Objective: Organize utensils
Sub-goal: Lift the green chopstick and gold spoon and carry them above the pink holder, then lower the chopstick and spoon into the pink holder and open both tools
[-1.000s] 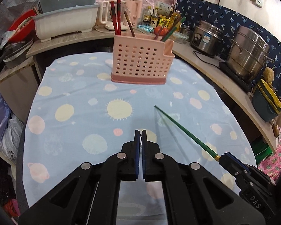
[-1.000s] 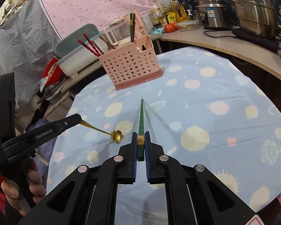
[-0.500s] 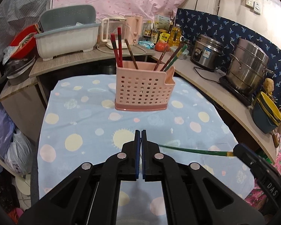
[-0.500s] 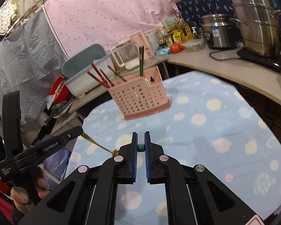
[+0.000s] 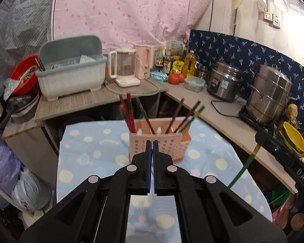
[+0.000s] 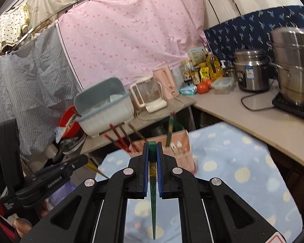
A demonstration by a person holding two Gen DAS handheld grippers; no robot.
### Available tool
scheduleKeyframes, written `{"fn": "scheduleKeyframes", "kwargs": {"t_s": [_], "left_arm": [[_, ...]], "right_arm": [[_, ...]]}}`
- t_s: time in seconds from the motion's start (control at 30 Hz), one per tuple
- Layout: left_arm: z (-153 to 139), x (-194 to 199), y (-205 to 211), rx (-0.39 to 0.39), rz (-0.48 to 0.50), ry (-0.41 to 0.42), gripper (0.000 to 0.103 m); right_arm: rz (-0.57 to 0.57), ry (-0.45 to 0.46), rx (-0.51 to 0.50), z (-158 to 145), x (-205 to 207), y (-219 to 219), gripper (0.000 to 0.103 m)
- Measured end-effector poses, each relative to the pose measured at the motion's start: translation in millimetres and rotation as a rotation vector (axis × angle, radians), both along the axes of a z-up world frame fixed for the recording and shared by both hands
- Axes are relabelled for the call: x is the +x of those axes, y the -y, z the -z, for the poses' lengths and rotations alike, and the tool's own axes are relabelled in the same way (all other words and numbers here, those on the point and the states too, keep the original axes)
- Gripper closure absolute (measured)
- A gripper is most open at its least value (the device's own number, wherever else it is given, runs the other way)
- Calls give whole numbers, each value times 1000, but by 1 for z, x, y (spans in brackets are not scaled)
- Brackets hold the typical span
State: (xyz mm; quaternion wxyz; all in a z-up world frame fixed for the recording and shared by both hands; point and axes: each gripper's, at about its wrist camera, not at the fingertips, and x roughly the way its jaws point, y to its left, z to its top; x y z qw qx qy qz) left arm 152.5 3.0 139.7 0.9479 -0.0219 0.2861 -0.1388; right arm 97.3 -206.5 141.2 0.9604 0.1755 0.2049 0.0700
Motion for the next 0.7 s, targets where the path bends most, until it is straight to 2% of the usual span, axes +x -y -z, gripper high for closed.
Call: {"fn": "scheduleKeyframes", "kwargs": {"t_s": [0.27, 0.4, 0.53, 0.7], "left_arm": [[-50, 52, 1, -17, -19, 82, 102], [-59, 79, 4, -11, -24, 95, 102], [-52, 106, 8, -4, -24, 72, 102], [-29, 131, 11, 2, -25, 25, 102]], "right_arm": [[46, 121, -18, -64, 64, -2, 96], [77, 154, -14, -82, 98, 1, 96], [91, 145, -16, -81, 133, -1, 96], [75, 87, -28, -56, 165, -7, 96]]}}
